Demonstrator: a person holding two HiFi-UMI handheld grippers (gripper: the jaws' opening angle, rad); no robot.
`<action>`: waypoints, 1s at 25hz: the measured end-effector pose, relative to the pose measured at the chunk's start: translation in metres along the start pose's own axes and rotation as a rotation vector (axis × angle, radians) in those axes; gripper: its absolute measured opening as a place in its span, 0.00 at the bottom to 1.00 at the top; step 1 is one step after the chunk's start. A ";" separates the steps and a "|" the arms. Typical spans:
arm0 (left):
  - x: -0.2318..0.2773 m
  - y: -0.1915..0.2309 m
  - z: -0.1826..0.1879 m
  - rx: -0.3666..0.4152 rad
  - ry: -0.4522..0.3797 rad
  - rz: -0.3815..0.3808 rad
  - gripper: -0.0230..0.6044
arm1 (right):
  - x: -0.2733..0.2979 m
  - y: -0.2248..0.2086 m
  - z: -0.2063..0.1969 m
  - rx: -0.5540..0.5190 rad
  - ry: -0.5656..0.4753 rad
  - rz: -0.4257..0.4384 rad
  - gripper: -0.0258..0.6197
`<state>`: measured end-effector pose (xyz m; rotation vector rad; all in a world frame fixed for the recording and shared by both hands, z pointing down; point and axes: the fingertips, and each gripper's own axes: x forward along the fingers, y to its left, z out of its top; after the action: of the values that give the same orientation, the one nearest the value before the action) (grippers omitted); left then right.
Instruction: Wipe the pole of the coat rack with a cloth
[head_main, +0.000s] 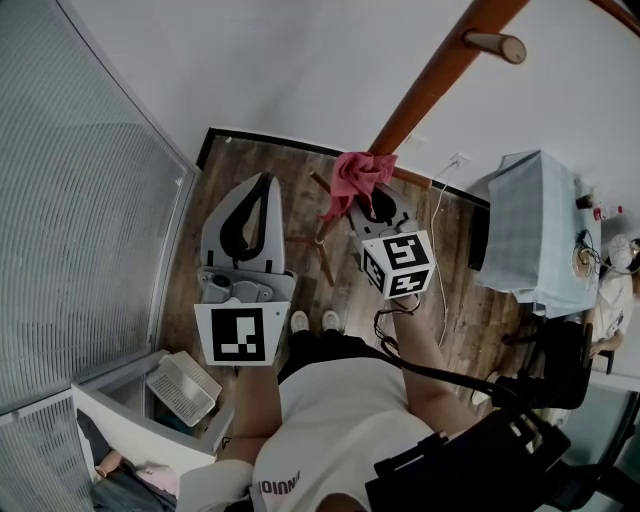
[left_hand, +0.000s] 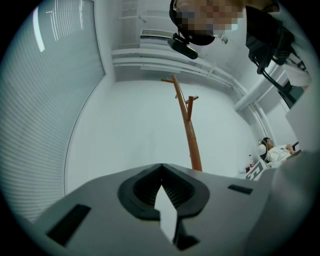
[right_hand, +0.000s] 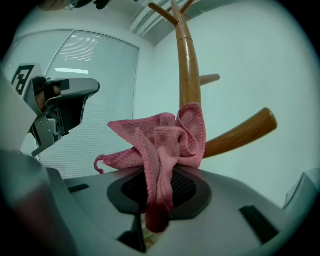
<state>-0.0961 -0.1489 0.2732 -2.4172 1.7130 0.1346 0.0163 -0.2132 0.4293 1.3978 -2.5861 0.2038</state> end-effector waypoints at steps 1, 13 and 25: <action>-0.001 0.000 0.000 0.000 -0.001 0.001 0.06 | 0.000 0.001 -0.001 0.000 0.004 0.001 0.18; -0.002 0.003 -0.002 -0.005 0.001 0.002 0.06 | 0.004 0.003 -0.012 0.036 0.013 0.016 0.18; -0.001 0.004 -0.005 -0.017 0.003 0.004 0.06 | 0.008 0.003 -0.021 0.172 0.038 0.082 0.18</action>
<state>-0.1007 -0.1500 0.2784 -2.4274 1.7252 0.1474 0.0117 -0.2130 0.4517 1.3271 -2.6501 0.4707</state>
